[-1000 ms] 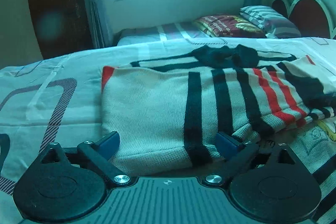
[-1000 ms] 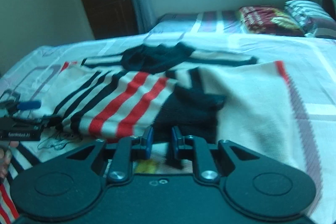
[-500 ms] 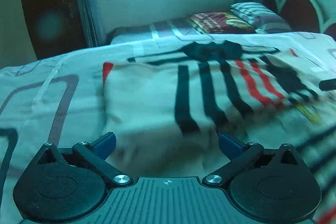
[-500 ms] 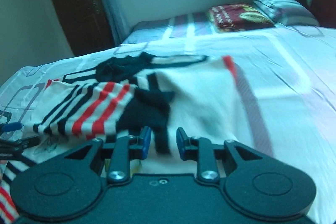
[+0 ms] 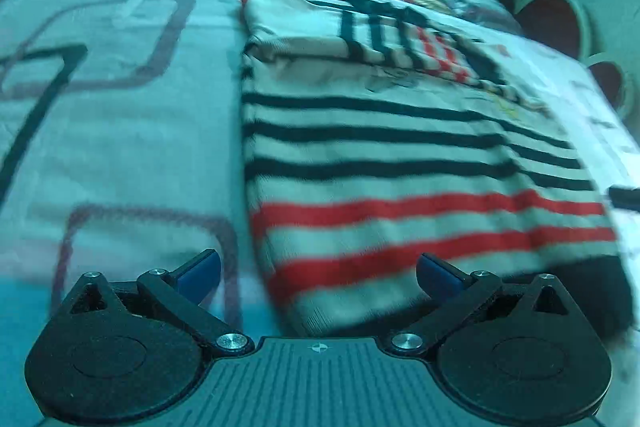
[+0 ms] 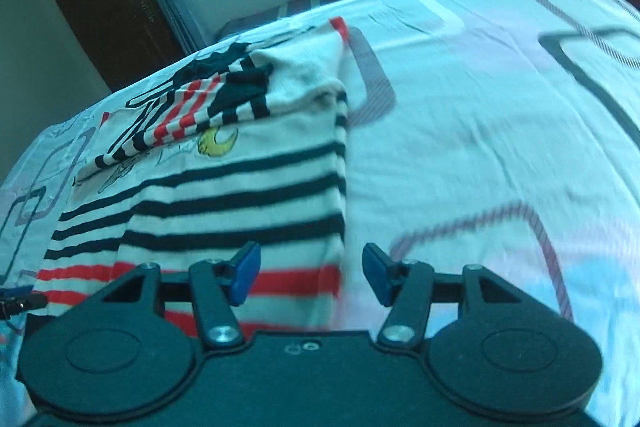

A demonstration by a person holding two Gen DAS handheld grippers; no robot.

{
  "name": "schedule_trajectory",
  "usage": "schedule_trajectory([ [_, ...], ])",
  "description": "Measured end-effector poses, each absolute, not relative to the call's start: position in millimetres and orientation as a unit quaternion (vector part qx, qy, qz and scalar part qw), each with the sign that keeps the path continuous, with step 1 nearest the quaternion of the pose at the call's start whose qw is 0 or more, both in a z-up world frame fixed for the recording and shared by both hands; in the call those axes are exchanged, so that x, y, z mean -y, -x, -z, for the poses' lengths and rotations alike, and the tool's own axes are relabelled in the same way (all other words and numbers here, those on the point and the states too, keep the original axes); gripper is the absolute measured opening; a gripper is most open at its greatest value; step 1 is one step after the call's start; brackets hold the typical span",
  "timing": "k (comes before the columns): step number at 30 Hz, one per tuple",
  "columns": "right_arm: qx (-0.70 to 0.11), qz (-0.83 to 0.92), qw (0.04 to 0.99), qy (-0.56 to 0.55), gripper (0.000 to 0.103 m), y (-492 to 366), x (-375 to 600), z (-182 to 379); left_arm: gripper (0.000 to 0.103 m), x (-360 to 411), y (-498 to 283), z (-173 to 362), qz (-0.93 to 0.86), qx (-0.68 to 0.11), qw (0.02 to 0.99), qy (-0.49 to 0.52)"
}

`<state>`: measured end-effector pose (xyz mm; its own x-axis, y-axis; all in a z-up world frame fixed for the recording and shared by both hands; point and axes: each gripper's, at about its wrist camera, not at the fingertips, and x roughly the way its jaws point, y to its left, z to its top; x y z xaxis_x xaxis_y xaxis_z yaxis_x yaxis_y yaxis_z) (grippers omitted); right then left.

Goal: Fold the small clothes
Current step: 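Grasp the striped sweater hem with the right gripper while the left gripper grasps the hem beside it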

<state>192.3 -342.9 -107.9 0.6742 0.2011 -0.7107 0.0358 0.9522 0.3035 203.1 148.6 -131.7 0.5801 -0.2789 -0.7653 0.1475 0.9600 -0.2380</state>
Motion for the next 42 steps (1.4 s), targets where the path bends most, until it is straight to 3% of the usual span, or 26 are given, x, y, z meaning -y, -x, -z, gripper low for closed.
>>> schedule_trajectory([
  [1,-0.405,-0.047,0.898,-0.164,0.051,-186,346,111,0.098,-150,-197,131,0.134,-0.442,0.883,0.086],
  [3,-0.415,-0.050,0.886,-0.202,0.042,-174,354,117,0.082,-151,-185,130,0.149,-0.445,0.877,0.101],
  [6,-0.409,-0.061,0.870,-0.270,0.041,-153,365,124,0.069,-162,-172,131,0.166,-0.449,0.861,0.169],
  [14,-0.412,-0.089,0.838,-0.347,0.041,-106,365,144,0.062,-179,-138,166,0.212,-0.422,0.807,0.354],
  [16,-0.402,-0.096,0.832,-0.369,0.041,-102,365,148,0.055,-184,-139,173,0.210,-0.412,0.802,0.377],
  [18,-0.397,-0.102,0.824,-0.390,0.039,-104,364,153,0.039,-187,-145,180,0.200,-0.411,0.800,0.389],
  [24,-0.414,-0.132,0.824,-0.364,0.028,-117,355,150,0.032,-184,-155,183,0.198,-0.405,0.805,0.387],
  [25,-0.423,-0.137,0.826,-0.347,0.026,-117,350,148,0.025,-183,-156,181,0.194,-0.407,0.809,0.377],
  [26,-0.431,-0.142,0.828,-0.328,0.026,-117,344,146,0.008,-181,-156,180,0.181,-0.413,0.815,0.364],
  [28,-0.434,-0.144,0.845,-0.279,0.005,-114,329,140,0.007,-183,-153,180,0.171,-0.410,0.819,0.363],
  [33,-0.348,-0.153,0.884,-0.270,0.005,-90,334,107,0.005,-189,-138,145,0.174,-0.356,0.852,0.342],
  [38,-0.404,-0.123,0.873,-0.245,0.005,-93,335,135,0.005,-207,-135,184,0.143,-0.381,0.834,0.374],
  [42,-0.379,-0.122,0.880,-0.259,0.005,-90,329,127,0.005,-201,-139,175,0.147,-0.373,0.833,0.382],
])
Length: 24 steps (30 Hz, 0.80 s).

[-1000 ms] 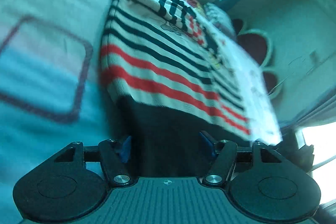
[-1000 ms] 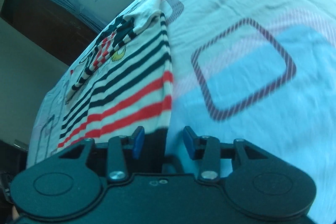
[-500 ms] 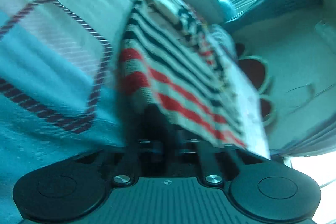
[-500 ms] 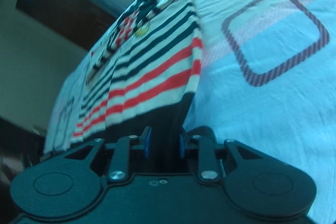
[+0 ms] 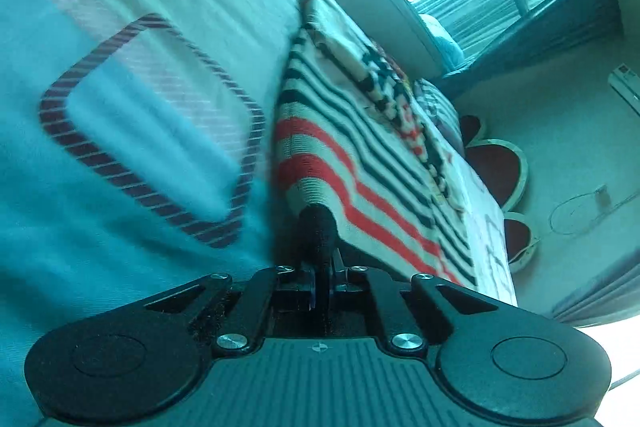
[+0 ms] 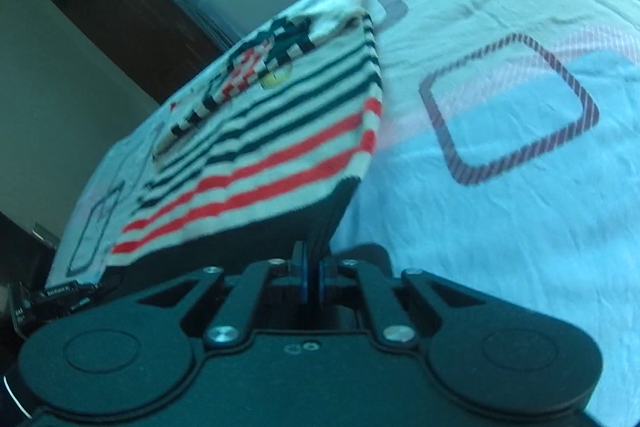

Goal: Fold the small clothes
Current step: 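Grasp the striped sweater hem with the right gripper while the left gripper grasps the hem beside it, then lift the hem with both grippers and fold it toward the black collar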

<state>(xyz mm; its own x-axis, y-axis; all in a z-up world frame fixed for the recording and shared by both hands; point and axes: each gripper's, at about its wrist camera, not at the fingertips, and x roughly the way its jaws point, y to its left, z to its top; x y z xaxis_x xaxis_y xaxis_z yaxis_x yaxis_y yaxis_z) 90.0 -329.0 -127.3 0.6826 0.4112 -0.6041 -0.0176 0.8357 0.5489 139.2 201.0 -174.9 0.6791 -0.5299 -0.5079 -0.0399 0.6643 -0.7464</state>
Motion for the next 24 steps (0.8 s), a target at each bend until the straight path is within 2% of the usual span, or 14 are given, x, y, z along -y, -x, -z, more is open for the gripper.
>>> schedule_trajectory([
  [7,-0.301,-0.124,0.919,-0.224,0.005,-116,324,75,0.005,-199,-163,129,0.174,-0.301,0.843,0.411],
  [12,-0.253,-0.114,0.937,-0.212,0.005,-175,326,41,0.005,-191,-228,94,0.183,-0.259,0.855,0.411],
  [19,-0.246,-0.116,0.934,-0.230,0.005,-290,336,12,0.005,-187,-341,73,0.174,-0.266,0.855,0.410],
  [24,-0.265,-0.119,0.918,-0.269,0.006,-379,351,27,0.005,-179,-421,84,0.154,-0.291,0.856,0.399],
])
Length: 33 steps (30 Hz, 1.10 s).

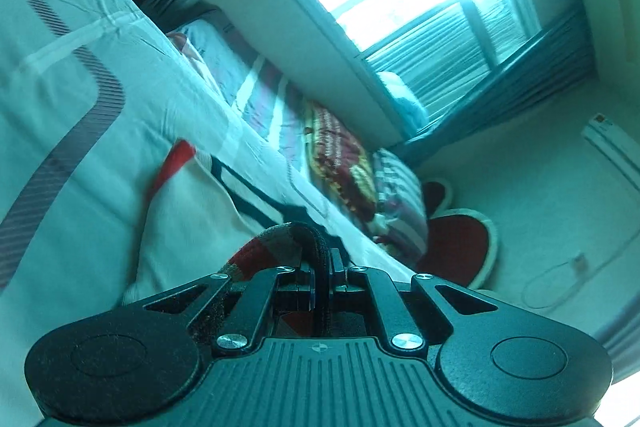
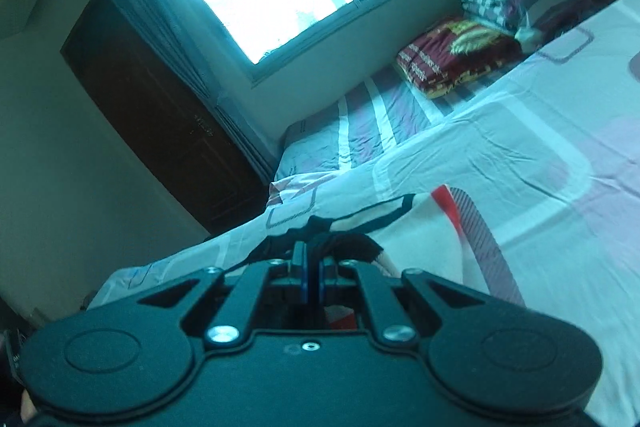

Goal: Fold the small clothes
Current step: 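Lift the hem with both grippers and fold it toward the black collar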

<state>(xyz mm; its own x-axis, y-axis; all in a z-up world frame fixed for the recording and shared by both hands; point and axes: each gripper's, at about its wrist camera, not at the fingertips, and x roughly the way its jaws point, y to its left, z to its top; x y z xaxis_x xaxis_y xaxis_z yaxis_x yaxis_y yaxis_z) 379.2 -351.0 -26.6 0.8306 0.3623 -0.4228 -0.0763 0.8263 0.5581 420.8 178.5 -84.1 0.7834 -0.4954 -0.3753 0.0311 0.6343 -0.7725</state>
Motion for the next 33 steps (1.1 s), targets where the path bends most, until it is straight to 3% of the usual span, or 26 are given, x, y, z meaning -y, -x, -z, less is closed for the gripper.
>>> schedule_trajectory([
  [10,-0.331,-0.119,0.896,-0.271,0.006,-492,357,103,0.006,-166,-515,147,0.123,-0.345,0.843,0.394],
  [19,-0.291,-0.130,0.921,-0.223,0.033,-512,355,117,0.012,-167,-536,173,0.116,-0.311,0.833,0.442],
  [21,-0.275,-0.114,0.929,-0.220,0.051,-511,359,113,0.012,-164,-539,173,0.116,-0.309,0.837,0.437],
  [23,-0.265,-0.113,0.932,-0.222,0.052,-508,364,110,0.014,-161,-539,169,0.117,-0.308,0.843,0.426],
  [25,-0.261,-0.117,0.933,-0.217,0.052,-504,366,107,0.026,-157,-538,164,0.123,-0.301,0.851,0.412],
  [27,-0.266,-0.117,0.935,-0.205,0.052,-506,368,104,0.056,-154,-535,154,0.124,-0.283,0.867,0.391],
  [28,-0.267,-0.117,0.935,-0.202,0.052,-506,368,104,0.062,-153,-533,147,0.120,-0.273,0.875,0.383],
  [29,-0.269,-0.117,0.934,-0.204,0.052,-507,369,104,0.074,-152,-533,141,0.116,-0.265,0.881,0.375],
  [33,-0.272,-0.121,0.934,-0.195,0.051,-511,369,104,0.076,-136,-547,119,0.112,-0.290,0.915,0.256],
])
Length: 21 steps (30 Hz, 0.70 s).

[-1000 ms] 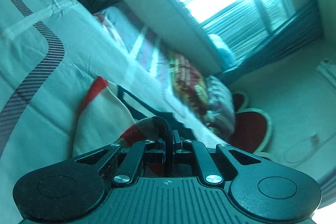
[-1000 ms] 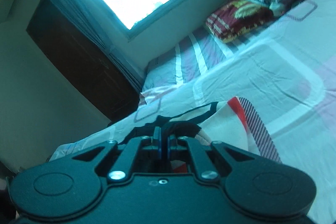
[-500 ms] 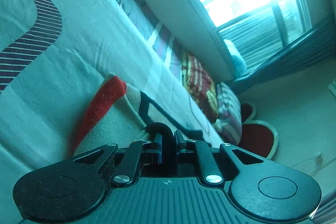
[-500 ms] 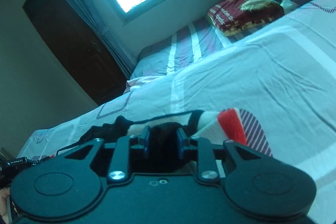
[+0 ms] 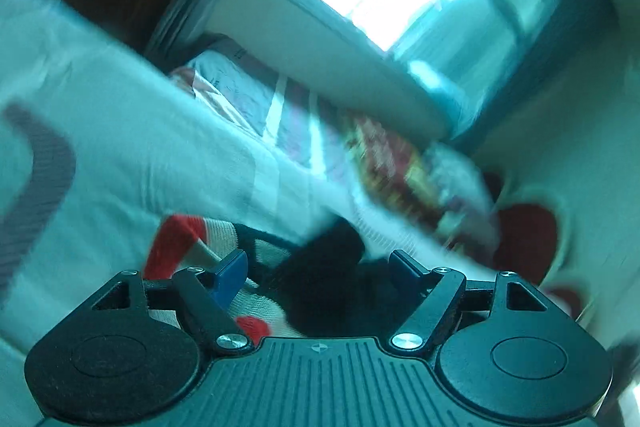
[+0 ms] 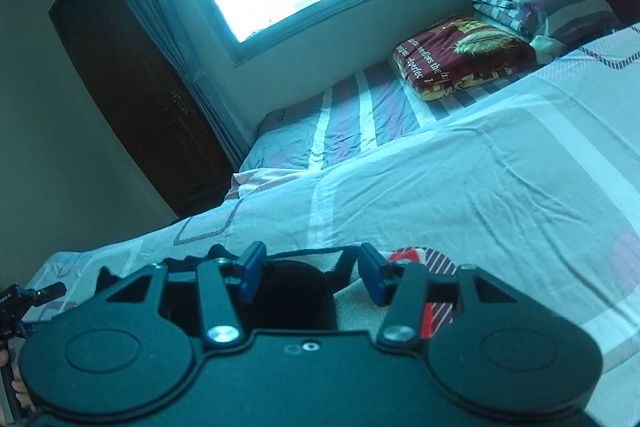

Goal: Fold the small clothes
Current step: 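Lift the hem with both grippers and fold it toward the black collar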

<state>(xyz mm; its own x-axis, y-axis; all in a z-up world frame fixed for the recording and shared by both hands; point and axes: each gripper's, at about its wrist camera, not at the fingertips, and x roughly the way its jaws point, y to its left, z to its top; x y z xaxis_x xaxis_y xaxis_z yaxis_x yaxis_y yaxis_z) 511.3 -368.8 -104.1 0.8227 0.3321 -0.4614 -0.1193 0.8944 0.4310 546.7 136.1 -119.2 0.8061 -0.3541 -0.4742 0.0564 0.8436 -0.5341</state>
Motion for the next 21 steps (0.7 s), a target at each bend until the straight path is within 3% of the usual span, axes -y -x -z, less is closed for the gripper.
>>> schedule_trajectory([
  [5,-0.244,-0.111,0.935,-0.233,0.050,-508,384,102,0.076,-123,-566,106,0.123,-0.325,0.928,0.132],
  [10,-0.293,-0.127,0.936,-0.149,0.049,-520,365,107,0.076,-120,-584,102,0.122,-0.350,0.923,0.103],
  [13,-0.303,-0.134,0.938,-0.103,0.045,-528,351,107,0.057,-116,-590,104,0.113,-0.366,0.920,0.086],
  [15,-0.321,-0.134,0.936,-0.049,0.033,-534,335,109,0.046,-115,-590,106,0.106,-0.367,0.920,0.083],
  [18,-0.353,-0.125,0.927,0.034,0.031,-541,309,117,0.029,-117,-584,108,0.094,-0.361,0.924,0.081],
  [19,-0.352,-0.126,0.926,0.051,0.024,-541,302,117,0.027,-119,-583,109,0.089,-0.358,0.926,0.085],
  [20,-0.351,-0.127,0.925,0.067,0.010,-540,296,116,0.023,-120,-582,111,0.084,-0.355,0.927,0.087],
  [21,-0.345,-0.114,0.927,0.088,0.006,-538,290,116,0.021,-121,-582,113,0.079,-0.353,0.929,0.083],
])
